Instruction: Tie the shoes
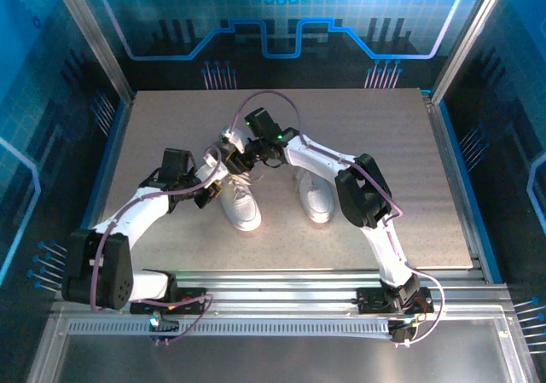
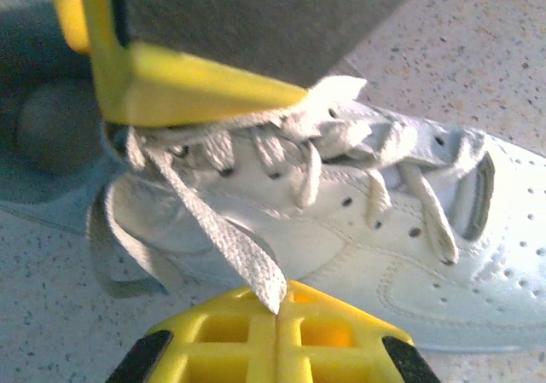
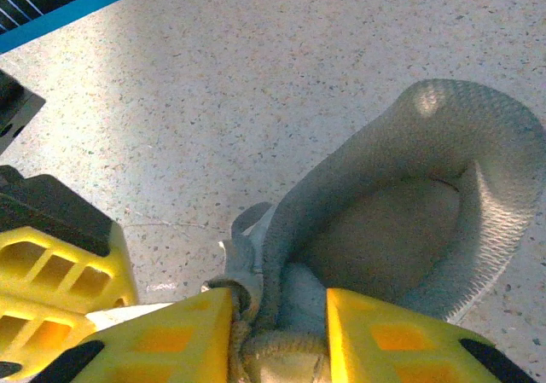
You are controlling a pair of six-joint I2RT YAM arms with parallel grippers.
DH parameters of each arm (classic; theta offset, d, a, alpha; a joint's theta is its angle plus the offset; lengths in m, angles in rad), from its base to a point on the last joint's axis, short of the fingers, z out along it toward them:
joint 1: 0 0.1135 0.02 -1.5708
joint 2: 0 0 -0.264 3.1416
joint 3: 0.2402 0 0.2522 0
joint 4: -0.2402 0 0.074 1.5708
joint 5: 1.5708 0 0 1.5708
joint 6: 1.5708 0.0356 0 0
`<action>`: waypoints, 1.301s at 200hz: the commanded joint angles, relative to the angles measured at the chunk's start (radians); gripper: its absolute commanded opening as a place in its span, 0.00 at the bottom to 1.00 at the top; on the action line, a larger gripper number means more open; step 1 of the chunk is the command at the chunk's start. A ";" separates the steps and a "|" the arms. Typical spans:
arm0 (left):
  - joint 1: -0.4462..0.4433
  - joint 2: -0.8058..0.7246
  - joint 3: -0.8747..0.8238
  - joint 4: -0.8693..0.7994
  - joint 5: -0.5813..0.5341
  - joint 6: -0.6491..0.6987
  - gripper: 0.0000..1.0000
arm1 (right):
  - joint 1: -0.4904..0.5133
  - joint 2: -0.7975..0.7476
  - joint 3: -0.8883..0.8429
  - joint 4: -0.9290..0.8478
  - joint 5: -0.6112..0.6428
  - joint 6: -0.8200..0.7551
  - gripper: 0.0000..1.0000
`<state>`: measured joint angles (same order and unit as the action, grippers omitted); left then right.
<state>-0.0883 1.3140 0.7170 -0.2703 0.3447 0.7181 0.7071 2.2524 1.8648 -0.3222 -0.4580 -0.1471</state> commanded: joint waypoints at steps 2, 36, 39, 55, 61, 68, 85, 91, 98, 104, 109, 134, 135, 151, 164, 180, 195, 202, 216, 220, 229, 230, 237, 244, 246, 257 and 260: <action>-0.005 -0.049 -0.017 -0.100 0.007 0.044 0.00 | -0.017 -0.027 -0.036 -0.005 0.005 0.007 0.32; -0.007 -0.083 -0.028 -0.145 0.011 0.061 0.00 | -0.022 -0.031 -0.047 0.007 -0.004 0.015 0.30; -0.007 -0.086 -0.029 -0.150 0.013 0.063 0.00 | -0.022 -0.031 -0.047 0.006 -0.004 0.015 0.30; -0.006 -0.096 -0.033 -0.174 0.018 0.074 0.00 | -0.021 -0.031 -0.047 0.008 -0.006 0.017 0.30; -0.007 -0.100 -0.034 -0.183 0.020 0.076 0.00 | -0.023 -0.031 -0.046 0.008 -0.005 0.017 0.29; -0.007 -0.104 -0.035 -0.192 0.020 0.079 0.00 | -0.023 -0.032 -0.047 0.009 -0.007 0.017 0.30; -0.006 -0.118 -0.043 -0.205 0.023 0.084 0.00 | -0.023 -0.031 -0.047 0.009 -0.008 0.018 0.29; -0.007 -0.122 -0.048 -0.205 0.023 0.084 0.00 | -0.022 -0.031 -0.048 0.010 -0.010 0.018 0.29; -0.007 -0.127 -0.051 -0.206 0.021 0.086 0.00 | -0.022 -0.031 -0.046 0.009 -0.011 0.018 0.29; -0.007 -0.130 -0.053 -0.208 0.016 0.085 0.00 | -0.023 -0.032 -0.048 0.009 -0.011 0.017 0.29; -0.006 -0.132 -0.054 -0.210 0.013 0.085 0.00 | -0.023 -0.031 -0.047 0.008 -0.012 0.017 0.29; -0.007 -0.154 -0.060 -0.224 -0.001 0.081 0.00 | -0.025 -0.036 -0.054 0.007 -0.014 0.011 0.28; -0.007 -0.156 -0.061 -0.223 -0.001 0.082 0.00 | -0.025 -0.036 -0.055 0.007 -0.015 0.011 0.28; -0.007 -0.172 -0.075 -0.202 -0.013 0.079 0.00 | -0.027 -0.039 -0.058 0.009 -0.022 0.011 0.29; -0.006 -0.170 -0.071 -0.193 -0.020 0.078 0.00 | -0.028 -0.042 -0.059 0.010 -0.026 0.012 0.29; -0.005 -0.158 -0.051 -0.196 -0.018 0.072 0.00 | -0.031 -0.051 -0.063 0.016 -0.030 0.015 0.29; -0.006 -0.147 -0.035 -0.197 -0.017 0.069 0.00 | -0.035 -0.063 -0.069 0.026 -0.036 0.023 0.29; -0.005 -0.142 -0.029 -0.195 -0.017 0.069 0.00 | -0.039 -0.067 -0.072 0.032 -0.043 0.028 0.30; -0.005 -0.136 -0.021 -0.195 -0.016 0.068 0.00 | -0.046 -0.078 -0.076 0.040 -0.054 0.043 0.32; -0.005 -0.136 -0.019 -0.195 -0.015 0.069 0.00 | -0.047 -0.082 -0.078 0.043 -0.058 0.046 0.32; -0.005 -0.135 -0.016 -0.195 -0.015 0.069 0.00 | -0.051 -0.092 -0.083 0.049 -0.063 0.055 0.32; -0.005 -0.135 -0.016 -0.195 -0.016 0.068 0.00 | -0.051 -0.093 -0.084 0.049 -0.063 0.056 0.32; -0.005 -0.137 -0.016 -0.194 -0.016 0.070 0.00 | -0.056 -0.102 -0.091 0.057 -0.067 0.061 0.33; -0.005 -0.137 -0.016 -0.194 -0.020 0.071 0.00 | -0.061 -0.111 -0.100 0.063 -0.072 0.066 0.34; -0.004 -0.139 -0.017 -0.193 -0.021 0.072 0.00 | -0.062 -0.114 -0.102 0.065 -0.073 0.066 0.34; -0.001 -0.139 -0.017 -0.195 -0.024 0.072 0.00 | -0.069 -0.127 -0.113 0.071 -0.077 0.069 0.36; 0.000 -0.139 -0.017 -0.196 -0.024 0.074 0.00 | -0.070 -0.130 -0.115 0.072 -0.077 0.069 0.36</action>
<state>-0.0883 1.1709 0.6743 -0.4442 0.3283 0.7853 0.6655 2.1921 1.7763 -0.2680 -0.5106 -0.1005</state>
